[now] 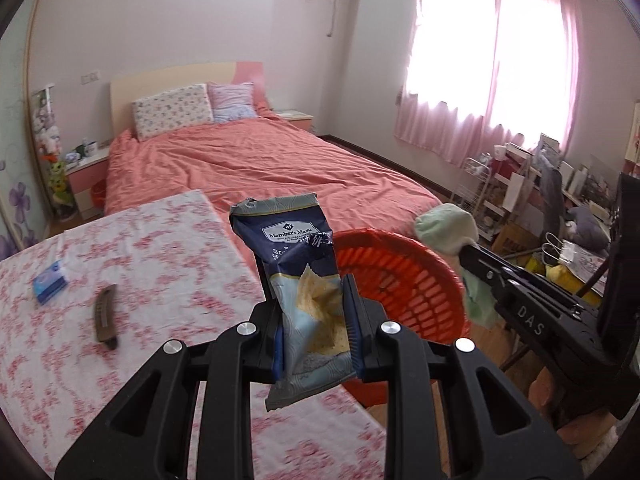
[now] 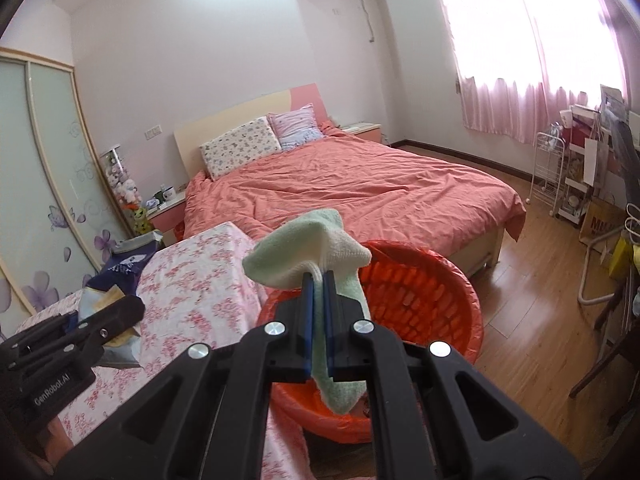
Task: Collect trash
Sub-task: 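Carry the cracker packet and green sock over the orange basket with both grippers, then open both grippers to drop the packet and sock into the basket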
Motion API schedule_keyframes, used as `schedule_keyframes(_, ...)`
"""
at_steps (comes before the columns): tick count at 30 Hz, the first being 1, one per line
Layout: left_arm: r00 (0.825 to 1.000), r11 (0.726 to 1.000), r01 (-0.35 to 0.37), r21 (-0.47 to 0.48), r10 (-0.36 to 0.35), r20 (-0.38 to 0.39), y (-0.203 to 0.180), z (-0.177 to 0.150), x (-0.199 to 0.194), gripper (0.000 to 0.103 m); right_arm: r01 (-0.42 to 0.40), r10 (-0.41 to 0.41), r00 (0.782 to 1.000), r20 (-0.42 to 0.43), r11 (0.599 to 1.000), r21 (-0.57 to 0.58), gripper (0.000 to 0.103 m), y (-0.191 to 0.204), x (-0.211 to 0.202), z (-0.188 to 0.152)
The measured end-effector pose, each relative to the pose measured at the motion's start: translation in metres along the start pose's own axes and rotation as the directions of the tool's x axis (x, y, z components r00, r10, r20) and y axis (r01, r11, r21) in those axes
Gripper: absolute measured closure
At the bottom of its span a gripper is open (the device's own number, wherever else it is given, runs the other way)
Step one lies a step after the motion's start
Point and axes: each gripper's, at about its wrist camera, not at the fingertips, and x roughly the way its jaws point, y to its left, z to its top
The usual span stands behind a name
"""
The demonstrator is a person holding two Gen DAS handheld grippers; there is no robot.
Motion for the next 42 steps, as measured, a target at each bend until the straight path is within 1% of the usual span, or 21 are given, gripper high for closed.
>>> schedule_keyframes(3, 0.999, 0.999, 0.033, 0.016, -0.033, -0.023, -0.015, 0.001, 0.020, 0.078, 0.001, 0.000, 1.000, -0.017, 0.999, 0.040, 0.097, -0.023, 0.014, 0.003)
schedule_keyframes(8, 0.996, 0.997, 0.067, 0.032, -0.065, -0.065, -0.035, 0.000, 0.048, 0.077, 0.002, 0.002, 0.999, -0.042, 0.997, 0.082, 0.097, -0.044, 0.038, 0.005)
schedule_keyframes(10, 0.994, 0.997, 0.069, 0.029, -0.066, -0.089, -0.038, -0.002, 0.061, 0.074, -0.007, 0.013, 0.998, -0.059, 0.996, 0.094, 0.094, -0.049, 0.050, 0.005)
schedule_keyframes(11, 0.993, 0.998, 0.065, 0.025, -0.062, -0.096, -0.039, -0.002, 0.064, 0.073, -0.015, 0.021, 0.998, -0.067, 0.995, 0.102, 0.090, -0.053, 0.056, 0.005)
schedule_keyframes(13, 0.992, 0.998, 0.056, 0.016, -0.053, -0.117, -0.038, -0.003, 0.071, 0.059, -0.024, 0.033, 0.997, -0.076, 0.993, 0.111, 0.084, -0.059, 0.067, 0.006)
schedule_keyframes(15, 0.991, 1.000, 0.031, 0.008, -0.029, -0.127, -0.033, -0.007, 0.073, 0.051, -0.028, 0.038, 0.996, -0.086, 0.993, 0.117, 0.067, -0.061, 0.075, 0.005)
schedule_keyframes(19, 0.989, 1.000, -0.007, -0.009, 0.006, -0.148, -0.023, -0.013, 0.071, 0.048, -0.009, 0.019, 0.994, -0.108, 0.995, 0.097, 0.062, -0.058, 0.084, -0.002)
schedule_keyframes(20, 0.988, 1.000, -0.020, -0.010, 0.018, -0.151, -0.022, -0.013, 0.070, 0.047, -0.003, 0.013, 0.994, -0.111, 0.996, 0.090, 0.057, -0.056, 0.083, -0.004)
schedule_keyframes(21, 0.988, 0.999, -0.035, -0.011, 0.033, -0.150, -0.018, -0.014, 0.068, 0.043, 0.002, 0.007, 0.994, -0.112, 0.996, 0.085, 0.053, -0.054, 0.082, -0.005)
schedule_keyframes(22, 0.988, 0.998, -0.059, -0.012, 0.056, -0.145, -0.014, -0.015, 0.065, 0.037, 0.014, -0.006, 0.994, -0.112, 0.997, 0.072, 0.052, -0.050, 0.081, -0.008)
schedule_keyframes(24, 0.985, 0.994, -0.108, -0.018, 0.105, -0.137, -0.002, -0.018, 0.056, 0.029, 0.031, -0.025, 0.993, -0.114, 0.998, 0.050, 0.048, -0.044, 0.079, -0.011)
schedule_keyframes(25, 0.982, 0.991, -0.134, -0.023, 0.130, -0.137, 0.005, -0.020, 0.051, 0.025, 0.037, -0.033, 0.993, -0.118, 0.999, 0.037, 0.047, -0.038, 0.078, -0.013)
schedule_keyframes(27, 0.974, 0.982, -0.188, -0.035, 0.181, -0.139, 0.022, -0.023, 0.042, 0.020, 0.042, -0.039, 0.992, -0.121, 0.999, 0.016, 0.040, -0.029, 0.076, -0.015)
schedule_keyframes(29, 0.960, 0.967, -0.249, -0.059, 0.239, -0.145, 0.045, -0.028, 0.031, 0.016, 0.037, -0.038, 0.991, -0.127, 0.999, -0.007, 0.039, -0.020, 0.075, -0.017)
schedule_keyframes(30, 0.955, 0.960, -0.269, -0.073, 0.256, -0.149, 0.057, -0.029, 0.027, 0.015, 0.032, -0.035, 0.991, -0.132, 0.999, -0.023, 0.038, -0.012, 0.074, -0.018)
schedule_keyframes(33, 0.932, 0.930, -0.346, -0.124, 0.324, -0.165, 0.094, -0.035, 0.011, 0.013, 0.002, -0.013, 0.988, -0.153, 0.998, -0.071, 0.036, 0.016, 0.073, -0.025)
schedule_keyframes(36, 0.893, 0.886, -0.439, -0.152, 0.410, -0.186, 0.136, -0.045, -0.005, 0.010, -0.041, 0.019, 0.983, -0.181, 0.992, -0.116, 0.036, 0.049, 0.075, -0.033)
schedule_keyframes(38, 0.864, 0.850, -0.495, -0.178, 0.460, -0.205, 0.165, -0.053, -0.019, 0.008, -0.073, 0.043, 0.978, -0.204, 0.987, -0.142, 0.036, 0.072, 0.077, -0.040)
schedule_keyframes(39, 0.853, 0.835, -0.515, -0.191, 0.477, -0.213, 0.177, -0.058, -0.025, 0.007, -0.090, 0.055, 0.974, -0.218, 0.984, -0.154, 0.036, 0.084, 0.080, -0.043)
schedule_keyframes(41, 0.822, 0.796, -0.564, -0.220, 0.516, -0.239, 0.205, -0.067, -0.037, 0.005, -0.123, 0.077, 0.966, -0.248, 0.977, -0.176, 0.036, 0.109, 0.086, -0.051)
schedule_keyframes(42, 0.812, 0.783, -0.579, -0.229, 0.528, -0.248, 0.213, -0.071, -0.041, 0.005, -0.140, 0.088, 0.961, -0.262, 0.973, -0.186, 0.036, 0.121, 0.089, -0.054)
